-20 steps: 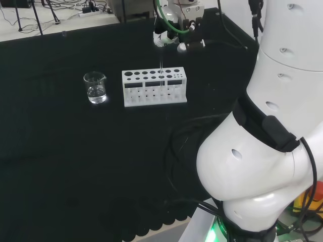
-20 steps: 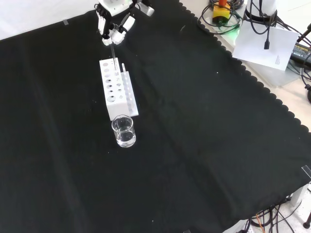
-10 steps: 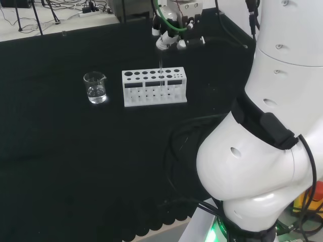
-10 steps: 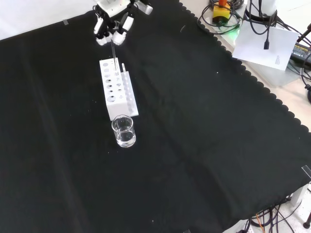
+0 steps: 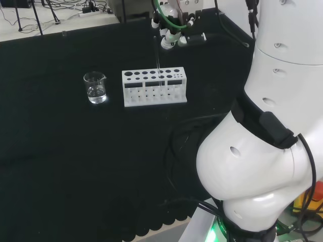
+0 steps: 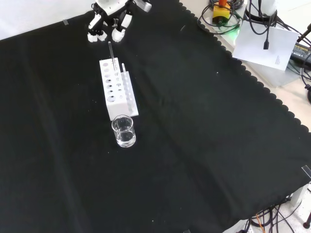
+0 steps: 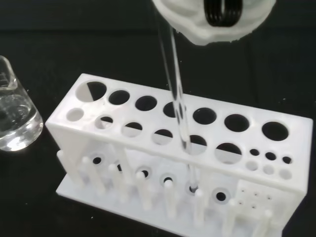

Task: Put the glass rod back on the white test tube rack.

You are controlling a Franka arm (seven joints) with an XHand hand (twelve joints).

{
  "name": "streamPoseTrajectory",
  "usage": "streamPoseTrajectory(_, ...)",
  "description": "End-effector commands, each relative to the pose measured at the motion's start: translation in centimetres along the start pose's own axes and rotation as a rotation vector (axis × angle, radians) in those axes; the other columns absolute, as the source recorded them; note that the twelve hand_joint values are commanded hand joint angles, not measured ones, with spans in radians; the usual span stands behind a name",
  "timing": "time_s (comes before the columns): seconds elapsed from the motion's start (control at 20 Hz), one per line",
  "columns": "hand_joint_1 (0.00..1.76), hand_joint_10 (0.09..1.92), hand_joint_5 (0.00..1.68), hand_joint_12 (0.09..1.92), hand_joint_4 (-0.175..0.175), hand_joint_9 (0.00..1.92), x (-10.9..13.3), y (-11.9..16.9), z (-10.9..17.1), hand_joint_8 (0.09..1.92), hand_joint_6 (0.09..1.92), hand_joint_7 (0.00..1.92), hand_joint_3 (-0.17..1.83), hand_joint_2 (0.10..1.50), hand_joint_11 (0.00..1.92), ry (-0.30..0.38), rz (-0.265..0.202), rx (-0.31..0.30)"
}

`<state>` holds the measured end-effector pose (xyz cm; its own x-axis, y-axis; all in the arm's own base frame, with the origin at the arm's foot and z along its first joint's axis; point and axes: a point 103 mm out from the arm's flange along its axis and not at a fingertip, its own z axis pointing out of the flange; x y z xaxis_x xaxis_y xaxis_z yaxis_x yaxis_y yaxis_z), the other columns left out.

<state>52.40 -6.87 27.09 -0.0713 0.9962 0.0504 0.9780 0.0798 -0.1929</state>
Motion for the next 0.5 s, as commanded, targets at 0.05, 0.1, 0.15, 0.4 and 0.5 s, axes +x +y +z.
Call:
streamPoseTrajectory(0.05,1.43,0.9,0.37,0.86,-0.175,1.76,-0.9,-0.3,-0.8,0.83,0.72,0.89,-0.17,0.86,1.85,0.004,0.026,-0.011)
streamPoseTrajectory(0.1,1.43,0.9,0.38,0.86,-0.175,1.76,-1.0,-0.4,-1.1,0.83,0.72,0.89,-0.17,0.86,1.85,0.003,0.025,-0.017)
streamPoseTrajectory(0.15,1.43,0.9,0.38,0.87,-0.175,1.76,-1.0,-0.5,-1.4,0.83,0.72,0.89,-0.17,0.86,1.86,0.001,0.024,-0.023)
streamPoseTrajectory(0.4,1.43,0.91,0.4,0.88,-0.175,1.77,-1.1,-1.0,-2.3,0.83,0.73,0.9,-0.17,0.87,1.87,-0.009,0.023,-0.05)
streamPoseTrajectory(0.5,1.43,0.91,0.41,0.88,-0.175,1.78,-1.3,-1.2,-2.0,0.83,0.73,0.9,-0.17,0.87,1.87,-0.012,0.027,-0.043)
